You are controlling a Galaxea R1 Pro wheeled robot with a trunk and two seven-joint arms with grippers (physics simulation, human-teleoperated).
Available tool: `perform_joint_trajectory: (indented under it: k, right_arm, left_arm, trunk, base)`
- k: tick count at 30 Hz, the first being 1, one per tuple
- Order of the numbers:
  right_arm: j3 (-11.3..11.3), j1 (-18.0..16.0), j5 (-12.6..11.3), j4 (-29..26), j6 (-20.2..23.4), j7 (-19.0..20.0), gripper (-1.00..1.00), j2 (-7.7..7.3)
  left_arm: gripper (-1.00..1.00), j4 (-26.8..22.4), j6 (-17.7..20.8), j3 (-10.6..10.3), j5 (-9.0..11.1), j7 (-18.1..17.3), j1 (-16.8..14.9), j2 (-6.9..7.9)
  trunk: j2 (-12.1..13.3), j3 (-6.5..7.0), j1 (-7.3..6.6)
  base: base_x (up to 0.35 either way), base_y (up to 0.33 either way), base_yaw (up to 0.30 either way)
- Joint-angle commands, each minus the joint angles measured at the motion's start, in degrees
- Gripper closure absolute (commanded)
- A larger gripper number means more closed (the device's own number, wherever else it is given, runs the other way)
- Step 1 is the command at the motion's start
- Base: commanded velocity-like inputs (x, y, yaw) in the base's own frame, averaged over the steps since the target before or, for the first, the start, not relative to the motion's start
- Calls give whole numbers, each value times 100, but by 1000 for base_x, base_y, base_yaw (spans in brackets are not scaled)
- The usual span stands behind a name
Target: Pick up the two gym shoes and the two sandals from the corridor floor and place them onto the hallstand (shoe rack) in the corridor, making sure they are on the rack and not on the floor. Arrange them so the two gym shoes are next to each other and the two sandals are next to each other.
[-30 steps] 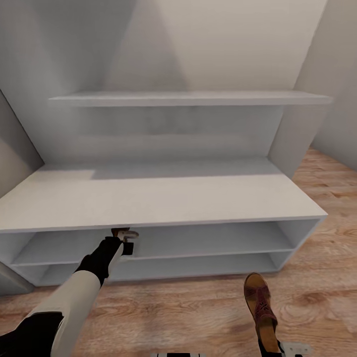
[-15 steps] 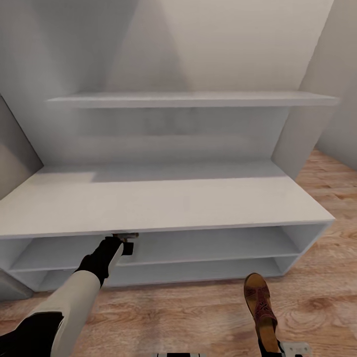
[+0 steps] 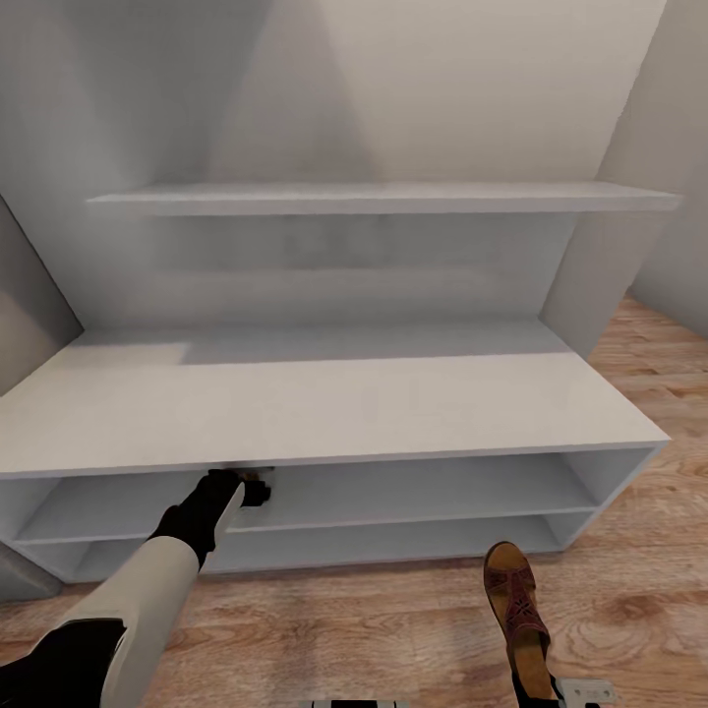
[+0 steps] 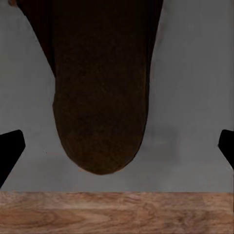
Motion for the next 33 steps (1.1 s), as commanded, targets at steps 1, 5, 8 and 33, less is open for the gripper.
perform_joint_trajectory:
  k: [1, 5, 8, 33]
  right_arm:
    - [-47, -4, 21, 3, -15, 52, 100, 5]
    - [-47, -4, 21, 3, -15, 52, 100, 5]
    - [-47, -4, 21, 7, -12, 52, 100, 5]
    - [-47, -4, 21, 12, -11, 52, 100, 5]
  left_arm:
    - [-100, -10, 28, 26, -48, -9, -1, -4]
    - [-100, -13, 28, 32, -49, -9, -1, 3]
    - [-100, -14, 28, 33, -46, -9, -1, 2]
    - [-100, -16, 9, 39, -48, -14, 7, 14]
  trunk:
    - [-2, -4, -1]
    - [-2, -4, -1]
    - [-2, -4, -1]
    - [-2, -4, -1]
  base:
    - [0, 0, 0]
    - [0, 0, 0]
    - [-59, 0, 0]
    - [-301, 75, 0]
